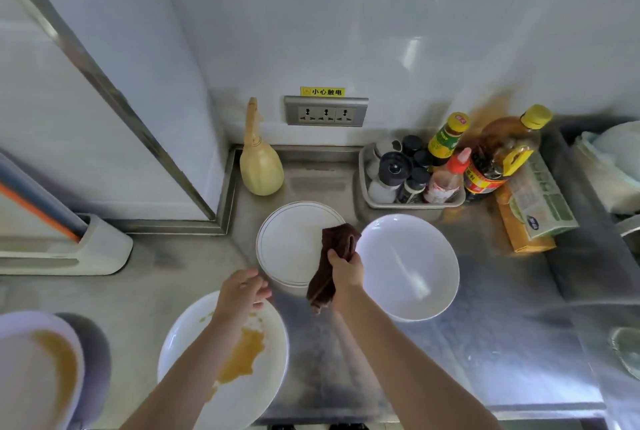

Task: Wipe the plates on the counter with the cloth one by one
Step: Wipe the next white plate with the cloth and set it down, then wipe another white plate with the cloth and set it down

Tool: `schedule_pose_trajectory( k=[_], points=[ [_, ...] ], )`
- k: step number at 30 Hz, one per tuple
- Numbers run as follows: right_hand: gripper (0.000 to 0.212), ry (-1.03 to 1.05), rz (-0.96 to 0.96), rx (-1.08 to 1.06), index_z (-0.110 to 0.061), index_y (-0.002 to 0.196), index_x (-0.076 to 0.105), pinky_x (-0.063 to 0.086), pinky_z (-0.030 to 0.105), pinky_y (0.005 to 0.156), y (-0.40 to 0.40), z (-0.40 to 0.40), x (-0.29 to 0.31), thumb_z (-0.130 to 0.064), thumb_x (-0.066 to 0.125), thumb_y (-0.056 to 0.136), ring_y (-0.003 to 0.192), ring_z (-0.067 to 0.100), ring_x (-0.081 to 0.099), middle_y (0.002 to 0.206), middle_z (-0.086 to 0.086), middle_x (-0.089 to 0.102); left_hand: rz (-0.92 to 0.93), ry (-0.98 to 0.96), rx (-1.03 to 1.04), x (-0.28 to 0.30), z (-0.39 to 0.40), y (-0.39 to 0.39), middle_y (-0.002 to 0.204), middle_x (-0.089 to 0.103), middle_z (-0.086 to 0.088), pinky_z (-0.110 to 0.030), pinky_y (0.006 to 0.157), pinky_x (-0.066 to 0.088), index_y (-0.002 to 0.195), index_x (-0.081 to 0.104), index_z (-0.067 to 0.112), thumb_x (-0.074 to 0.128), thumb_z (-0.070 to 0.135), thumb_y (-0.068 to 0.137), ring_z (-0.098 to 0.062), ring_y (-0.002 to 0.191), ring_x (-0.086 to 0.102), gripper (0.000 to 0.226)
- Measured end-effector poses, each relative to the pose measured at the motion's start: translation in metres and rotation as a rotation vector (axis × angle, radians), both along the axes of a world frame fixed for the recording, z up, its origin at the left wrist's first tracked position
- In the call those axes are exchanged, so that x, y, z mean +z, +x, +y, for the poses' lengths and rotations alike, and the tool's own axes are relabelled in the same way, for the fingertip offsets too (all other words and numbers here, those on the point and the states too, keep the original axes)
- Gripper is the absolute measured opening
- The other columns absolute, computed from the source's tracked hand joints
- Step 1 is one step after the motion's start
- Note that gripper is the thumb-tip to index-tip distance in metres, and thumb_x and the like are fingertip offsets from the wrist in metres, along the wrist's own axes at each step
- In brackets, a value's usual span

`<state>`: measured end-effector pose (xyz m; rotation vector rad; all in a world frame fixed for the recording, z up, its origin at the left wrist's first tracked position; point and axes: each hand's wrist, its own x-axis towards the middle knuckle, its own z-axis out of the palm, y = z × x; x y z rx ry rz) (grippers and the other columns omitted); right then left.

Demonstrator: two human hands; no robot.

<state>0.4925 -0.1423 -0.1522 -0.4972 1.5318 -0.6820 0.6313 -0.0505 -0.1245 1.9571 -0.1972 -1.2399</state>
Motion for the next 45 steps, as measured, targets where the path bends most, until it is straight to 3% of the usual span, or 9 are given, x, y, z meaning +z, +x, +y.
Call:
schedule_pose_trajectory(
  k=[4,9,15,20,28,35,39,42,45],
  points=[
    [0.029,0.023,0.016,0.036,-0.006,0.119,0.052,0.049,0.038,0.086,0.004,-0.001,-0.004,-0.008,0.058,0.091,0.092,0.026,0.058,0.097,0.010,0.060,0.208,0.079,0.016,-0.003,-0.011,-0.005,0.078,0.067,-0.014,-0.026,0.051,0.056,0.103,0.054,0.000,0.053,0.017,0.095,-0.014,0.050,0.068,0.019],
    [0.024,0.103,0.019,0.098,-0.007,0.113,0.051,0.051,0.037,0.073,0.005,0.003,-0.010,-0.018,0.059,0.092,0.085,0.026,0.059,0.090,0.008,0.060,0.109,0.130,0.113,-0.016,-0.030,-0.008,0.068,0.062,-0.017,-0.023,0.038,0.052,0.103,0.051,-0.002,0.052,0.002,0.092,-0.012,0.034,0.061,0.012],
    [0.030,0.107,0.183,0.216,-0.007,0.115,0.052,0.052,0.045,0.089,-0.005,0.023,-0.020,-0.025,0.057,0.092,0.095,0.031,0.061,0.101,0.012,0.064,0.006,0.145,0.135,-0.028,-0.027,-0.006,0.067,0.062,-0.016,-0.030,0.048,0.055,0.093,0.054,0.000,0.053,0.000,0.090,-0.023,0.044,0.062,0.004],
    [0.020,0.045,0.268,0.259,-0.010,0.105,0.051,0.053,0.034,0.070,-0.018,0.041,-0.018,-0.026,0.054,0.093,0.080,0.023,0.063,0.093,0.009,0.065,0.011,0.145,0.089,-0.027,-0.028,-0.008,0.086,0.064,-0.022,-0.029,0.046,0.056,0.090,0.052,0.001,0.053,0.001,0.091,-0.028,0.053,0.063,0.001],
    [0.022,-0.013,0.264,0.333,-0.013,0.105,0.051,0.057,0.047,0.077,-0.028,0.066,0.000,-0.028,0.057,0.090,0.078,0.029,0.069,0.090,0.013,0.069,-0.026,0.146,-0.202,-0.002,-0.019,-0.006,0.060,0.058,-0.013,-0.017,0.036,0.049,0.069,0.052,0.001,0.061,0.011,0.089,-0.007,0.030,0.054,0.024],
    [0.024,-0.151,0.005,0.449,-0.007,0.106,0.049,0.057,0.053,0.072,-0.036,0.085,0.033,-0.021,0.060,0.091,0.066,0.032,0.068,0.081,0.018,0.069,-0.162,-0.112,-0.188,0.040,0.045,0.021,0.077,0.067,-0.008,-0.025,0.053,0.047,0.088,0.061,0.010,0.060,0.020,0.089,-0.018,0.056,0.064,0.011],
    [0.027,-0.185,0.114,0.513,-0.016,0.110,0.051,0.057,0.039,0.074,-0.036,0.103,0.029,-0.034,0.058,0.092,0.079,0.022,0.068,0.093,0.009,0.069,-0.417,-0.014,-0.063,0.029,0.108,0.045,0.087,0.064,-0.008,-0.032,0.065,0.045,0.095,0.057,0.011,0.064,0.022,0.086,-0.027,0.069,0.063,0.016],
    [0.028,-0.166,0.134,0.527,-0.018,0.116,0.055,0.052,0.040,0.088,-0.028,0.120,0.019,-0.036,0.054,0.094,0.092,0.020,0.064,0.100,0.003,0.067,-0.428,0.179,-0.034,0.006,0.151,0.054,0.110,0.054,-0.013,-0.034,0.079,0.044,0.114,0.051,0.005,0.074,0.029,0.076,-0.033,0.095,0.058,0.050],
    [0.023,-0.144,0.086,0.500,-0.015,0.111,0.057,0.053,0.033,0.075,-0.017,0.137,0.014,-0.031,0.053,0.096,0.088,0.020,0.064,0.096,0.005,0.068,-0.323,0.254,0.006,-0.043,0.178,0.066,0.120,0.052,-0.021,-0.051,0.081,0.054,0.120,0.045,0.003,0.077,0.051,0.045,-0.038,0.102,0.059,0.094]
  ],
)
